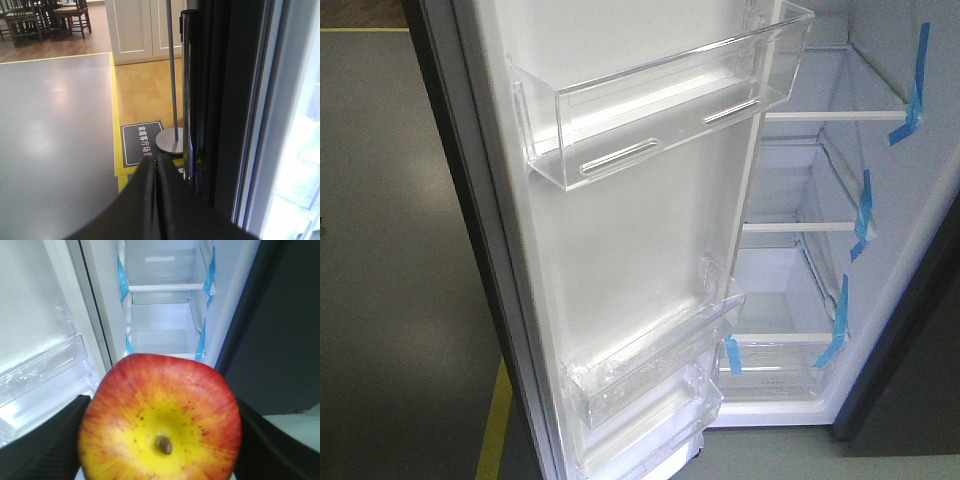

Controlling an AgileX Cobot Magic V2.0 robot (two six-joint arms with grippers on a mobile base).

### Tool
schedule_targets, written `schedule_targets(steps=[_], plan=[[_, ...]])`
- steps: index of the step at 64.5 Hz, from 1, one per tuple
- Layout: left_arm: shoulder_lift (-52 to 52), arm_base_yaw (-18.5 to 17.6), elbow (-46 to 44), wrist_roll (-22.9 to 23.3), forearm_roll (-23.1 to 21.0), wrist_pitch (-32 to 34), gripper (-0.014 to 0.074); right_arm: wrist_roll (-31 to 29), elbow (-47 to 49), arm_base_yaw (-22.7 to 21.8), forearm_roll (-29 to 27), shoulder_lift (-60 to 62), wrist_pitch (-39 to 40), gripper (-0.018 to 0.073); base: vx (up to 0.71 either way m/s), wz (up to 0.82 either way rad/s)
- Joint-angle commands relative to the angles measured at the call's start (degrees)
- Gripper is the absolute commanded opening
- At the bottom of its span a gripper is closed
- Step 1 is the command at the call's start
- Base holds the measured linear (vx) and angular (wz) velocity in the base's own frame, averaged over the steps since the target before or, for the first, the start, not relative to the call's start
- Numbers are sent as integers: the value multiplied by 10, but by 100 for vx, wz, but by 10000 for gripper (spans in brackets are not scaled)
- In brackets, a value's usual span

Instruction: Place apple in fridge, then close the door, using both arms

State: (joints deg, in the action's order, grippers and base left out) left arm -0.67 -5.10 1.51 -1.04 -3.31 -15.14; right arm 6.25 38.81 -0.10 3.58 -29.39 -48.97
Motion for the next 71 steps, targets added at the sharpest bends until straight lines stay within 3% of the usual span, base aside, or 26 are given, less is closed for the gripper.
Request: schedule_targets(steps=[1, 71], plan=[[-8, -3, 11, 4, -3, 41, -5, -4, 16, -2, 5, -2, 42, 100, 0, -1], [-8, -3, 11, 4, -3, 41, -5, -4, 16, -2, 5, -2, 42, 100, 0, 0]])
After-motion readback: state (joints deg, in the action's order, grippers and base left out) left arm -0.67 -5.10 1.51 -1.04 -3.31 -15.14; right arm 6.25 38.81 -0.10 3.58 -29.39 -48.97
